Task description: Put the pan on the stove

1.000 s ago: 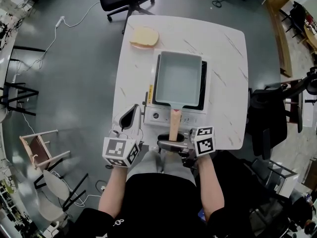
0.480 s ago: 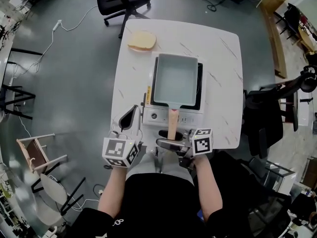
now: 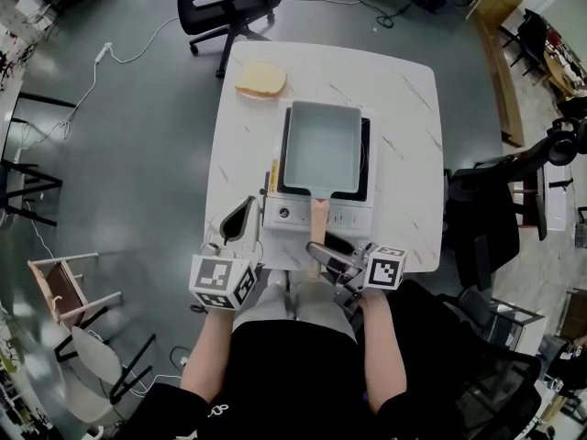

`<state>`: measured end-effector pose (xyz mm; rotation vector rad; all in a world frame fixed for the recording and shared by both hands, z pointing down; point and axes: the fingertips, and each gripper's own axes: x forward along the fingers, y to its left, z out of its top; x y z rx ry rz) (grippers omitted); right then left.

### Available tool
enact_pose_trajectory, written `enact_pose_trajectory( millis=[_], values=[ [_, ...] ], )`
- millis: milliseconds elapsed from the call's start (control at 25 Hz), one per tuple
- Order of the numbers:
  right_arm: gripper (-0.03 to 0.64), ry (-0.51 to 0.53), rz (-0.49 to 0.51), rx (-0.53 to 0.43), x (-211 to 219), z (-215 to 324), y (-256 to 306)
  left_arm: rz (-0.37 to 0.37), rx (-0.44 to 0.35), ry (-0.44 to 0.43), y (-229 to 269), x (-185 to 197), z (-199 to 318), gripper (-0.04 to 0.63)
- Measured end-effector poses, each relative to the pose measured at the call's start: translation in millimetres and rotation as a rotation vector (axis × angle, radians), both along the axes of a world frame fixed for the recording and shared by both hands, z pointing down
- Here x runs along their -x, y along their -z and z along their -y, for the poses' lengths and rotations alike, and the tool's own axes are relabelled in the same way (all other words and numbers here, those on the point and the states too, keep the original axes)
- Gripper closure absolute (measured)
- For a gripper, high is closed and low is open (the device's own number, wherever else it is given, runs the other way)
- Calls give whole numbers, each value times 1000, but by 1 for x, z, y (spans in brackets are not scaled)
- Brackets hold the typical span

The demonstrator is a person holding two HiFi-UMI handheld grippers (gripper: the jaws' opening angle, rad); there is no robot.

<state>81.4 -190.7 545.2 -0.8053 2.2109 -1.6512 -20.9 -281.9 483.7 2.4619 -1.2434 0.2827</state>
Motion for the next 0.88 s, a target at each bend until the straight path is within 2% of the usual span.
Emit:
enact_pose_trajectory(
  millis=[200,280,520,720,880],
  values=[
    [264,-128,-50,-22,-32,-1,3,-7,-7,-9,3,1,-6,604],
    [284,-179,-82,-36,-44,-1,8,-10,-10,-14,4,2,-9,604],
    [288,-281,-178,-134,-61,-4,33,-18,-26,-35,11,1,-21,605],
    [347,-312,-287,-222,-59,-11,55,-25,-39,-54,16,2,-34,605],
    [360,-324,-361,-282,-50,-20,73,-35,-54,-69,24,7,-47,604]
  ],
)
